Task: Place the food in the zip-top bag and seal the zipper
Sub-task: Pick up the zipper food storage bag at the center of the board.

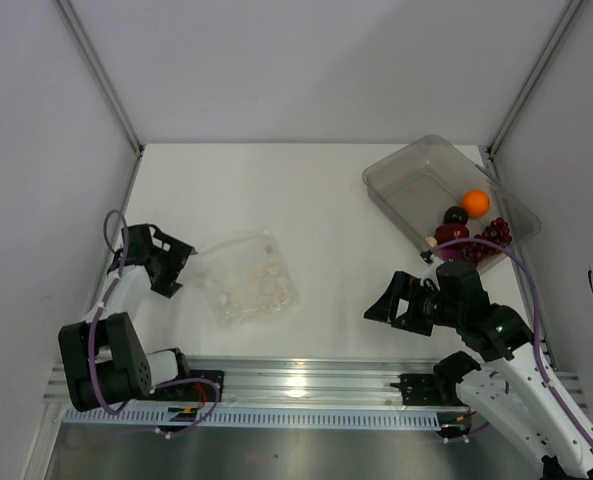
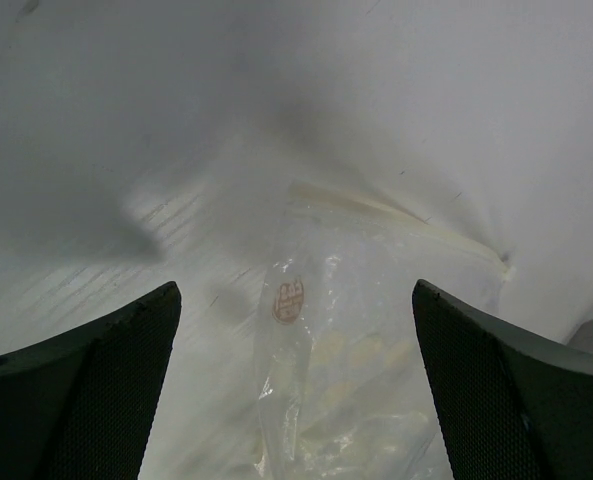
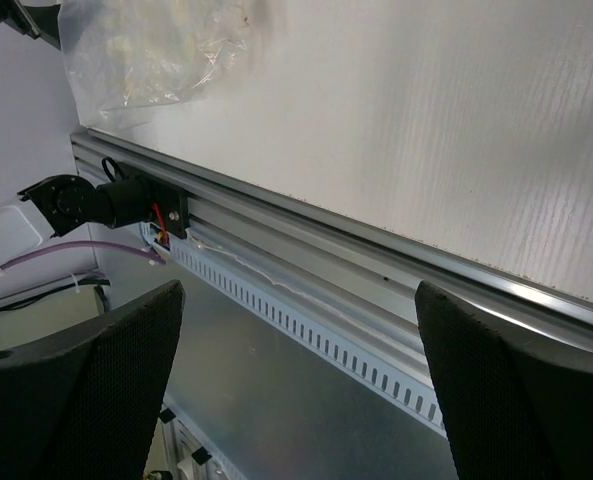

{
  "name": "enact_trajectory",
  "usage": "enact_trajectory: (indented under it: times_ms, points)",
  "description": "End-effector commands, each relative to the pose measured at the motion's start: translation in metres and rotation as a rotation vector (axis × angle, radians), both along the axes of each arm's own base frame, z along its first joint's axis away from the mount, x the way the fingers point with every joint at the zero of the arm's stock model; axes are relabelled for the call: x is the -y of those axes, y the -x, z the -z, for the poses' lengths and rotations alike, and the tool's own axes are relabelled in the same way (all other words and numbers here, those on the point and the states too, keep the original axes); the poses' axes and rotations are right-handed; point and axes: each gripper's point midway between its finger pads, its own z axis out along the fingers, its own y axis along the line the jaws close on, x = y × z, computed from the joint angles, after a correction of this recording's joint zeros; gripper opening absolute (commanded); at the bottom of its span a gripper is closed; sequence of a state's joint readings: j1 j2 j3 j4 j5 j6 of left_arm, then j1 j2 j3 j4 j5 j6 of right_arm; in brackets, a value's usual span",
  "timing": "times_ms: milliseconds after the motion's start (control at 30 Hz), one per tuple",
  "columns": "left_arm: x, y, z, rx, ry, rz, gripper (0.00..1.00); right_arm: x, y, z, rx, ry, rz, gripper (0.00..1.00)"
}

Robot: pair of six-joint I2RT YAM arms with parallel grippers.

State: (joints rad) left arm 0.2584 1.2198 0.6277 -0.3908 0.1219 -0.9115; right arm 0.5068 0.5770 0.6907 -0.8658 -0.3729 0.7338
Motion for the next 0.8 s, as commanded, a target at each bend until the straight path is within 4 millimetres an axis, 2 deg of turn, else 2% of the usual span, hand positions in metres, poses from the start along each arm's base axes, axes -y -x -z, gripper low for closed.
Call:
enact_trajectory:
  times_ms: [0,100,133,300,400,500,600,700,767]
  points:
    - [0.002,-0.014,0.004,0.040,0.048,-0.016,0.98,0.002,-0.002,-0.014,0.030,-0.009,0.024,1.00]
    - [0.006,-0.022,0.009,0.053,0.079,-0.004,0.93,0.003,-0.001,-0.014,0.026,-0.008,0.027,0.99]
    - [0.006,-0.026,0.012,0.067,0.087,0.001,0.89,0.003,-0.001,-0.013,0.023,-0.008,0.030,0.99]
    - [0.014,-0.032,0.013,0.097,0.131,0.031,0.84,0.003,-0.003,-0.014,0.027,-0.007,0.039,0.99]
    - [0.017,-0.033,0.012,0.119,0.134,0.050,0.72,0.003,-0.004,-0.013,0.024,-0.008,0.046,0.99]
    - [0.019,-0.034,0.008,0.141,0.135,0.071,0.46,0.002,-0.005,-0.013,0.023,-0.008,0.048,0.99]
    - [0.023,-0.038,-0.001,0.190,0.134,0.104,0.33,0.002,-0.008,-0.012,0.027,-0.003,0.050,0.99]
    - [0.030,-0.041,-0.012,0.266,0.138,0.161,0.27,0.001,-0.012,-0.012,0.034,0.003,0.047,0.99]
    - [0.038,-0.043,-0.028,0.335,0.142,0.227,0.25,0.001,-0.017,-0.008,0.029,0.022,0.055,0.99]
